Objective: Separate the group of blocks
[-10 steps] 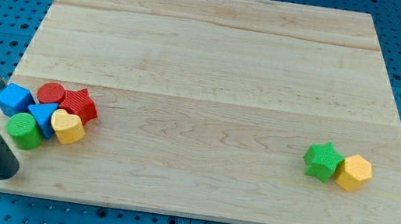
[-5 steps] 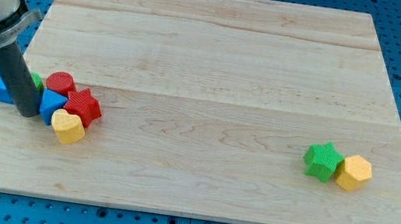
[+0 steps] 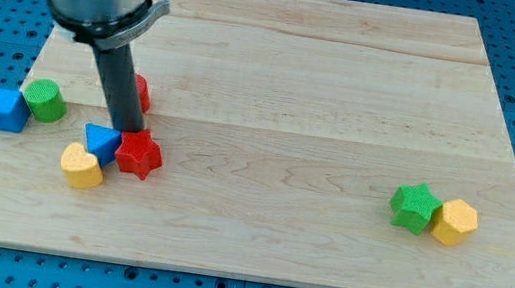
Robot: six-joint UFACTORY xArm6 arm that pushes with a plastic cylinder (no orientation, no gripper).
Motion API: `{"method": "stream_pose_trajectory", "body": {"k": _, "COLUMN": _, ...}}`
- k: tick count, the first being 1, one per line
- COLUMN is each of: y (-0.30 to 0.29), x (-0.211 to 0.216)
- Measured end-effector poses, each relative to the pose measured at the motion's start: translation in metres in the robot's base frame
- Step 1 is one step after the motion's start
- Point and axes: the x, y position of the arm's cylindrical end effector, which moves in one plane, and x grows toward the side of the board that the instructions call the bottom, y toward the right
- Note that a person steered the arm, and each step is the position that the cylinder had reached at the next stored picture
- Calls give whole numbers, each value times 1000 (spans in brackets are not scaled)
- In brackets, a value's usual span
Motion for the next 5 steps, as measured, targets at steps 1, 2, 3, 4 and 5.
{"method": "stream_pose_trajectory", "body": {"k": 1, "y": 12, "x": 6}}
{"method": "stream_pose_trajectory", "body": {"k": 2, "y": 25, "x": 6}}
{"method": "stream_pose_trajectory", "body": {"k": 3, "y": 31, "x": 6}}
{"method": "stream_pose_trajectory", "body": {"k": 4, "y": 31, "x": 7}}
{"method": "stream_pose_trajectory", "body": {"k": 5, "y": 31, "x": 9}}
